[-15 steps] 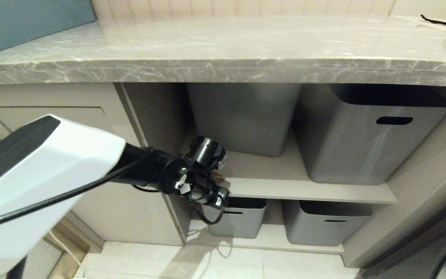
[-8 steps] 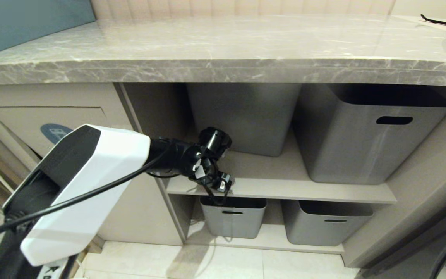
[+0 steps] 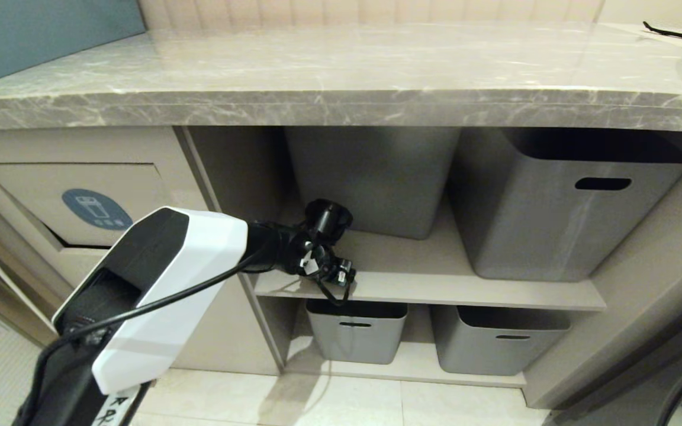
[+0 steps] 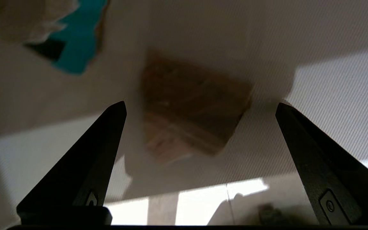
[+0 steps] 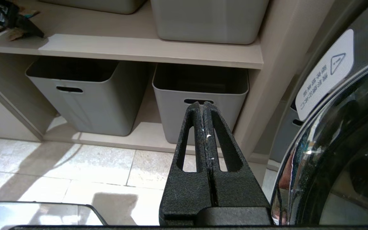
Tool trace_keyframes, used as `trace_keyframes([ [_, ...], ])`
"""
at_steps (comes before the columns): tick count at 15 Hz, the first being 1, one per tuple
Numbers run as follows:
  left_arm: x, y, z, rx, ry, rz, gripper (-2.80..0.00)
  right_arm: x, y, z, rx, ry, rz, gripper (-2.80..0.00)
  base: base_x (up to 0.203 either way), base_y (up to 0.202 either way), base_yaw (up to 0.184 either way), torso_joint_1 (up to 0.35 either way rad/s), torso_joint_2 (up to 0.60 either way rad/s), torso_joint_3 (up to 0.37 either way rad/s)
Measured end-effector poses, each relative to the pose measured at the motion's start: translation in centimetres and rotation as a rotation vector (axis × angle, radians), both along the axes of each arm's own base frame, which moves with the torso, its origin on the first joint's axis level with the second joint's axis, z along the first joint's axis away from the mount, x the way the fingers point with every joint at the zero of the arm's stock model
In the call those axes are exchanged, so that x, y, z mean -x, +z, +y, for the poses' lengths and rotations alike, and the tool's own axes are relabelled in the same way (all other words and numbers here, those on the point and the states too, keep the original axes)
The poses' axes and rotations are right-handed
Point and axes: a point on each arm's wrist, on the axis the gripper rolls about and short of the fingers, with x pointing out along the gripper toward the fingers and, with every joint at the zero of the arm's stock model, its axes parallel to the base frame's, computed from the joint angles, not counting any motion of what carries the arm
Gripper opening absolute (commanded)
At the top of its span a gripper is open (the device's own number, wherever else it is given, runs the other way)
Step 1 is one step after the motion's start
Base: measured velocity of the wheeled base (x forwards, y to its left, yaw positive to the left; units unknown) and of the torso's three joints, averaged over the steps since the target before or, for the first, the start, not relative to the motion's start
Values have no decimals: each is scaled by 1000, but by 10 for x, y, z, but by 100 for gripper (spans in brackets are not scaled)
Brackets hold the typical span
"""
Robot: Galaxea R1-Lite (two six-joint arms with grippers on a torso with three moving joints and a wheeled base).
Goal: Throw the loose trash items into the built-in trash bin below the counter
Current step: Pick up the garbage
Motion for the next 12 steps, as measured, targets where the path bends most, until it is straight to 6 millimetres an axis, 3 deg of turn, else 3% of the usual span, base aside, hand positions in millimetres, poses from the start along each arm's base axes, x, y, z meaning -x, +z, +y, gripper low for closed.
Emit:
trace_keyframes([
  [6, -8, -13, -1, 17, 3, -15, 0, 0, 0, 0, 0, 0, 0, -280, 0, 0, 0, 0, 0, 0],
  [7, -8, -14, -1, 15, 2, -12, -280, 0, 0, 0, 0, 0, 0, -280, 0, 0, 0, 0, 0, 0],
  [12, -5, -16, 0, 0, -4, 16, -280, 0, 0, 0, 0, 0, 0, -280, 0, 0, 0, 0, 0, 0],
])
